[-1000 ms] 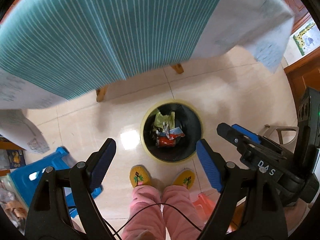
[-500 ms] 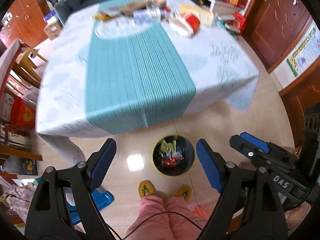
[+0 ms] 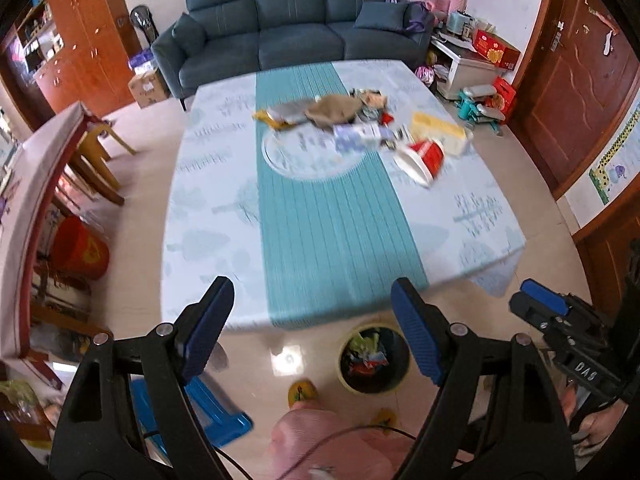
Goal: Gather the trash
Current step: 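Move both tools back toward the table and the remaining trash, then grasp the silver-white box with the left tool while the right tool grasps the beige pulp tray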
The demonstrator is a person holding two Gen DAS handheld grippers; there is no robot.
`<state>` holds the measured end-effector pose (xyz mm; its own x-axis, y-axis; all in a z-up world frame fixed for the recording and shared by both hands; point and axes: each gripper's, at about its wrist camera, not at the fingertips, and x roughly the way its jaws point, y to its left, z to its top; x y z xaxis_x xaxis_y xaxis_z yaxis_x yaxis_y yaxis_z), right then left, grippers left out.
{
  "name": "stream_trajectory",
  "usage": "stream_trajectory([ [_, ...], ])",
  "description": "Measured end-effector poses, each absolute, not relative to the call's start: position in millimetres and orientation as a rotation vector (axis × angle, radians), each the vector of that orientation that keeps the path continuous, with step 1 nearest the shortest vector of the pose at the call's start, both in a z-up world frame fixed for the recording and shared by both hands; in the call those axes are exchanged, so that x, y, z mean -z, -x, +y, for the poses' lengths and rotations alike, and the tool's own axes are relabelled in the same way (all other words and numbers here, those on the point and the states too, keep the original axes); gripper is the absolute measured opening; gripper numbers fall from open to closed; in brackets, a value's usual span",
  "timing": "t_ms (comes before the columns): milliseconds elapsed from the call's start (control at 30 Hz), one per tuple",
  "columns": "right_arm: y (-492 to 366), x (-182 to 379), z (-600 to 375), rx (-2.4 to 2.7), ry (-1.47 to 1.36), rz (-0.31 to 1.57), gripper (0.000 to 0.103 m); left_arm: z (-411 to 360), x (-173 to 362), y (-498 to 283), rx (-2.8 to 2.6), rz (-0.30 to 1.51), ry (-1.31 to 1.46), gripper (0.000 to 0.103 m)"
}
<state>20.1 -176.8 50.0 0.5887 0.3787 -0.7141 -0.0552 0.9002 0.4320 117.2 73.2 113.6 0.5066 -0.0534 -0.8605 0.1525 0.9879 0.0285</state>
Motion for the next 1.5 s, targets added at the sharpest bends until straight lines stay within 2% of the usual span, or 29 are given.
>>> stream_trajectory([
  [133,-59.7,-62.6,-172.2,-0.244,-0.373,0.896,0.044,94.1,-126.0,-164.7,0.14,1.02,-0.117,0.079],
  [367,-170.6,-61.7,-152.7,-0.149,-0.439,0.888,0.044,127.1,-124.4,-299.3,0.24,1.035,-0.18,0.079],
  [567,-284.3,-31.1,-141.9,-0.012,-0.612,0.961,0.044,136.9,-89.5,-421.3,0.371,1.124,-0.262,0.079],
  [767,-381.6,21.5,-139.6,0.123,-0.676,1.044,0.044,123.7,-25.1,-522.9,0.463,1.194,-0.344,0.079],
  [1000,-451.5,73.6,-134.5,0.195,-0.701,1.11,0.043,103.5,47.2,-585.4,0.53,1.307,-0.369,0.079],
  [1233,-489.4,103.2,-131.2,0.254,-0.695,1.124,0.043,81.3,82.6,-597.4,0.616,1.351,-0.408,0.079],
  [1300,-494.5,108.7,-131.2,0.247,-0.687,1.137,0.027,75.3,85.8,-596.3,0.631,1.354,-0.419,0.079],
  [1367,-497.2,116.5,-130.8,0.25,-0.685,1.155,0.016,67.2,91.7,-596.2,0.652,1.355,-0.436,0.079],
  [1500,-487.1,108.2,-130.8,0.25,-0.704,1.113,0.012,58.7,97.5,-598.9,0.662,1.351,-0.461,0.079],
])
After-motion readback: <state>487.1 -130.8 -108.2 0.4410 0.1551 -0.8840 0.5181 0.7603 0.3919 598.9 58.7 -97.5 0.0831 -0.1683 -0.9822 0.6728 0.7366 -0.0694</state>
